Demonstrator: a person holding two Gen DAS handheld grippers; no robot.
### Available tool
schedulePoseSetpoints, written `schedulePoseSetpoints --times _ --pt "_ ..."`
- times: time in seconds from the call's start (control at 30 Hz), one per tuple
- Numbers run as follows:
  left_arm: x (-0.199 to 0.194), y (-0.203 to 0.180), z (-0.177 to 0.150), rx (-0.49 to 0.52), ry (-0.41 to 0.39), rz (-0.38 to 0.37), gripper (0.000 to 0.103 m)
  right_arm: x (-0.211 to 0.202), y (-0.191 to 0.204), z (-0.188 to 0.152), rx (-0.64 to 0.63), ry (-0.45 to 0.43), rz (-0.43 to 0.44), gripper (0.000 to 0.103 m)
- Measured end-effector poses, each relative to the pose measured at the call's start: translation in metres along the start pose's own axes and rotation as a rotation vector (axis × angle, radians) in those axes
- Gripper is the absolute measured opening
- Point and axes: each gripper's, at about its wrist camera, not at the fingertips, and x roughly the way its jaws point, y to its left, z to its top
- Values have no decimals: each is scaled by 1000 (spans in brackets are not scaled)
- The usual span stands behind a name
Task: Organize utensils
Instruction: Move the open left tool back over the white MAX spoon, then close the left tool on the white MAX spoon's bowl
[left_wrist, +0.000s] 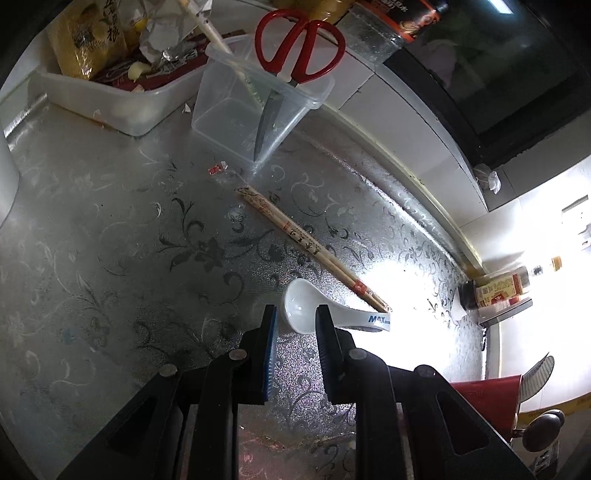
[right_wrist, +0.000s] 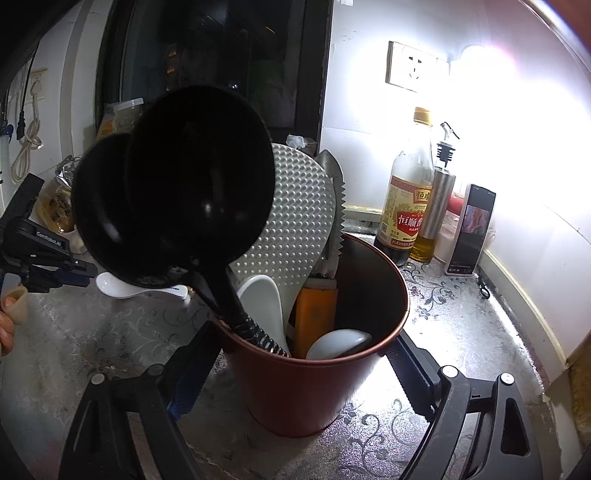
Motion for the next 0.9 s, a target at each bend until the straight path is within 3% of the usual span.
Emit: schedulePoseSetpoints --times 0.47,0.63,0.9 --pt "25 8 7 -41 15 3 19 0 0 0 0 0 0 91" --pt "32 8 7 -46 18 16 10 0 0 0 0 0 0 91" --pt "31 4 3 -31 -14 28 7 0 0 0 0 0 0 91"
